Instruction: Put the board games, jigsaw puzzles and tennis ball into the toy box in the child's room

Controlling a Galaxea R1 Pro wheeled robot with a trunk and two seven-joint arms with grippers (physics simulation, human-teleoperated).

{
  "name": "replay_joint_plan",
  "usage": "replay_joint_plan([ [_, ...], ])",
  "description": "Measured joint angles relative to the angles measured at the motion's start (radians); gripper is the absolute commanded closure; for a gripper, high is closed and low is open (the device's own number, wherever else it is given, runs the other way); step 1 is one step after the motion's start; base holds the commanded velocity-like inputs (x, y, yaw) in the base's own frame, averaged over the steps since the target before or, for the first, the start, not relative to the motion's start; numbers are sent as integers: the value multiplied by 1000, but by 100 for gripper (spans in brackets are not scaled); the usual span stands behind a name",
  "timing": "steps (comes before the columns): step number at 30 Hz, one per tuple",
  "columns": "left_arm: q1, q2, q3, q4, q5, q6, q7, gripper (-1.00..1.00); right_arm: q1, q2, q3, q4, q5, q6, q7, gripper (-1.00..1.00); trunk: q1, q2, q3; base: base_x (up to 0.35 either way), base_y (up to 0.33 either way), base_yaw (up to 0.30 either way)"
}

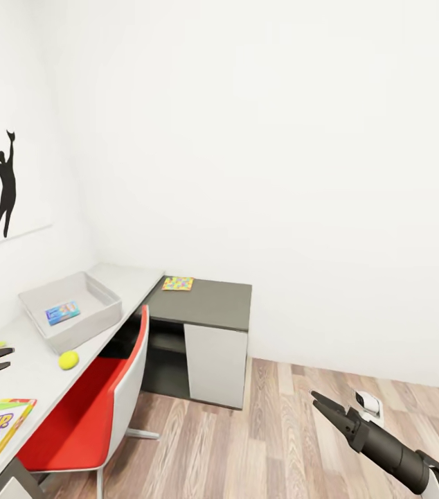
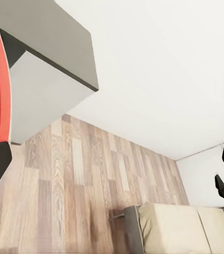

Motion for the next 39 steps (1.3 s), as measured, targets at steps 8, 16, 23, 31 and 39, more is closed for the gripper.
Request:
replay_joint_plan([
  [8,0,0,0,0,0,0,0,-100,0,0,1,0,0,0,-5,-100,0,0,5,-171,140,-262],
  [16,0,0,0,0,0,0,0,-100,0,0,1,0,0,0,-6,-100,0,-1,10,-37,30,-262],
  [23,0,0,0,0,0,-1,0,-100,-1,0,1,-1,0,0,-6,-100,0,-1,14,-5,4,-262],
  [31,0,0,0,0,0,-1,0,-100,0,0,0,-1,2,0,-6,-100,0,-2,19,-1,1,-262],
  [39,0,0,0,0,0,-2,0,-100,-1,0,-1,-1,2,0,-6,-100,0,-2,25,0,0,-262],
])
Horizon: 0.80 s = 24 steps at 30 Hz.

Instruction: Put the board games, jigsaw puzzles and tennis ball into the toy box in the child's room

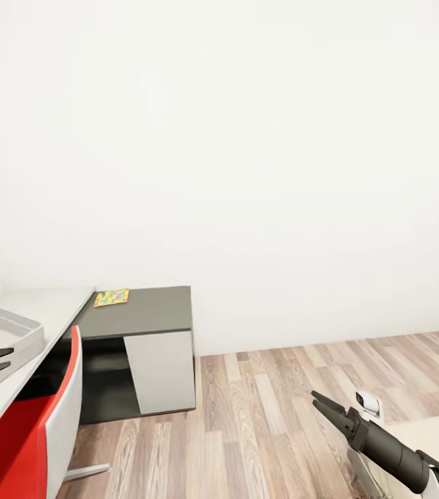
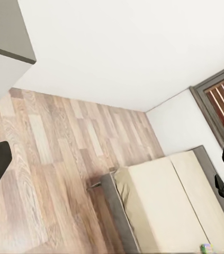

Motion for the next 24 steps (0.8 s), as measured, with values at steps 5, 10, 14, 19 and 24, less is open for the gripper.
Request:
replay_joint_plan([
  [5,-1,0,0,0,0,0,0,-100,0,0,0,0,-1,0,0,-100,0,0,4,0,0,-262],
  [10,-1,0,0,0,0,0,0,-100,0,0,0,0,-1,1,0,-100,0,0,8,0,0,-261],
  [14,-1,0,0,0,0,0,0,-100,0,0,0,0,-1,1,0,-100,0,0,12,0,0,-261],
  [19,-1,0,0,0,0,0,0,-100,0,0,0,0,-1,1,0,-100,0,0,16,0,0,-261],
  [24,-1,0,0,0,0,0,0,-100,0,0,0,0,-1,1,0,-100,0,0,20,0,0,-261],
])
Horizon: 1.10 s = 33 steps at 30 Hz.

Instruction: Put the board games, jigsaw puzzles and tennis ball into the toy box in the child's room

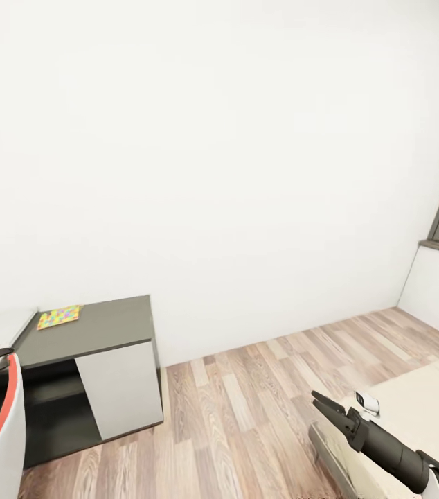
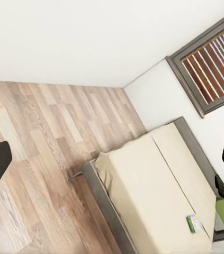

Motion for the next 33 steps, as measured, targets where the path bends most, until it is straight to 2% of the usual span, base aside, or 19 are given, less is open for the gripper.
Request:
replay_joint_plan([
  [25,0,-4,-3,0,-2,0,0,-100,3,-4,-6,-13,-8,3,14,-100,0,0,22,0,0,-257],
  [33,0,-11,-7,1,-7,-1,0,-100,14,-14,-17,-16,-13,3,106,-100,0,0,30,0,0,-247],
])
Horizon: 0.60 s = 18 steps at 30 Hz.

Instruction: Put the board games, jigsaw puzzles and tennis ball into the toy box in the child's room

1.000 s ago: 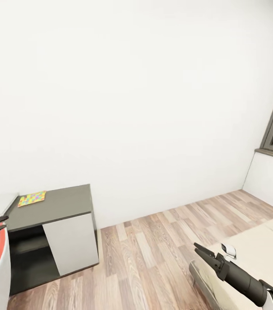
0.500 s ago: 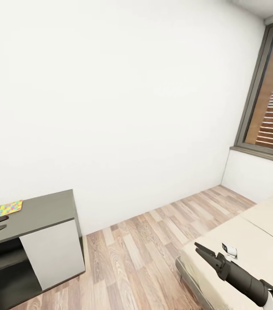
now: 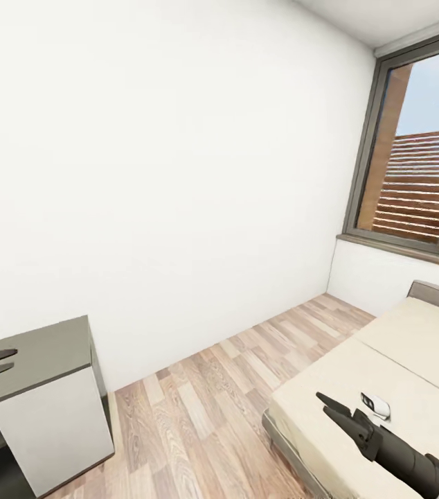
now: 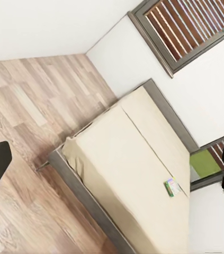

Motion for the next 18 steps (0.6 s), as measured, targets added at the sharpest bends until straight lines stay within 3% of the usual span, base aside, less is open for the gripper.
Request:
replay_joint_plan([
  [9,0,-4,-2,1,-4,0,0,-100,9,-4,-102,0,-1,8,72,-100,0,0,9,0,0,-246],
  [18,0,-4,-2,1,-3,0,0,-100,7,-7,-171,-2,-5,14,90,-100,0,0,18,0,0,-246],
])
